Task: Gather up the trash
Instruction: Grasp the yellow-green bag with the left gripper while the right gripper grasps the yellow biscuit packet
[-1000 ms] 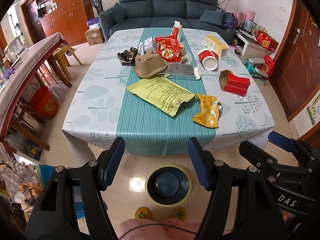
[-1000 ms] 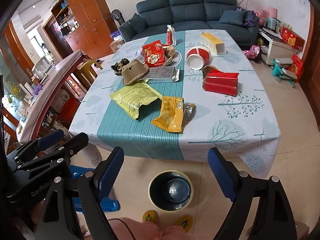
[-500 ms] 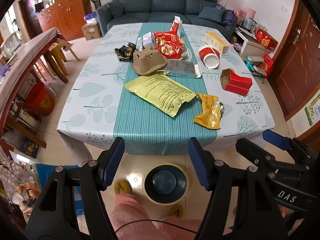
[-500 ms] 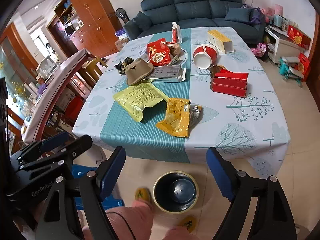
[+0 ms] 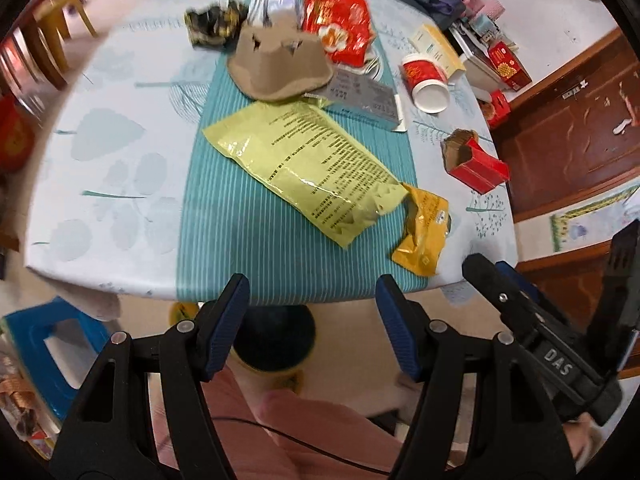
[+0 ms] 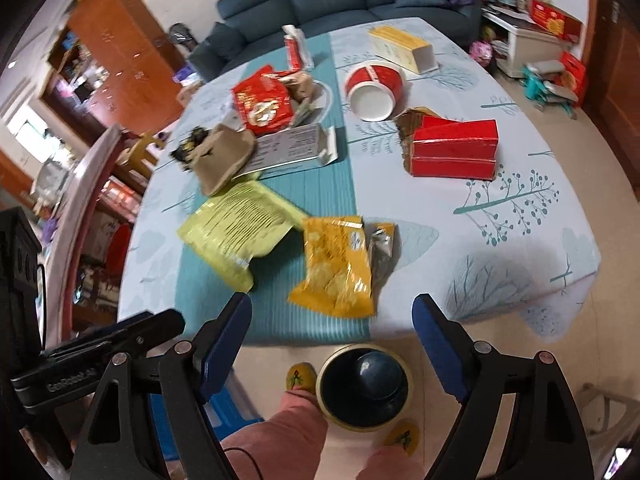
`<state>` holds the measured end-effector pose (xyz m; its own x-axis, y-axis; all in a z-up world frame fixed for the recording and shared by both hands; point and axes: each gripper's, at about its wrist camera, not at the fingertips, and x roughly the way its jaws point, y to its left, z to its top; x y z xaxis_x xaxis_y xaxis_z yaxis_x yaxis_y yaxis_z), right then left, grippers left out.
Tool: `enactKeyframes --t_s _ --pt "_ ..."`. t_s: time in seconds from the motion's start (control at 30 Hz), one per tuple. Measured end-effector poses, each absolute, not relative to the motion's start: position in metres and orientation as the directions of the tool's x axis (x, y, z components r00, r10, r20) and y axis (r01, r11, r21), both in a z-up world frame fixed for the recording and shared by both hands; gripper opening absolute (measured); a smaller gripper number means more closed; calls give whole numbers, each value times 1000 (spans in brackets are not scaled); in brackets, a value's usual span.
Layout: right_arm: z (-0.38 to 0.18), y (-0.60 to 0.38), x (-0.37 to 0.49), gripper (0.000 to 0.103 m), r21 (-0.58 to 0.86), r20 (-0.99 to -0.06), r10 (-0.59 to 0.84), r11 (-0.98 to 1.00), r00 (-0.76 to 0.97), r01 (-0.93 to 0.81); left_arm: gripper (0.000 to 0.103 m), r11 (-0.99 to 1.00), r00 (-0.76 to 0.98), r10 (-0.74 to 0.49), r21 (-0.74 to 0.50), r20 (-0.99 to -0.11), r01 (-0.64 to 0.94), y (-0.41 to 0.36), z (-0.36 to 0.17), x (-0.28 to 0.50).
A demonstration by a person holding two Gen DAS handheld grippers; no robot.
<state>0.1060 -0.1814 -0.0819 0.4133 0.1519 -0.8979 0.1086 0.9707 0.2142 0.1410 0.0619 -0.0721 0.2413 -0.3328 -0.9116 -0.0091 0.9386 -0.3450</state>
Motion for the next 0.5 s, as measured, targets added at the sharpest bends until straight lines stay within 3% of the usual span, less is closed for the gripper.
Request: enactKeyframes --t_s 0.17,0.5 --pt "-109 -175 133 83 144 -923 75 977 376 160 63 913 161 -396 -406 -904 -38 69 -100 174" --pt "-153 -168 160 64 67 -951 6 980 308 189 64 875 131 -443 -460 -887 -151 71 -138 212"
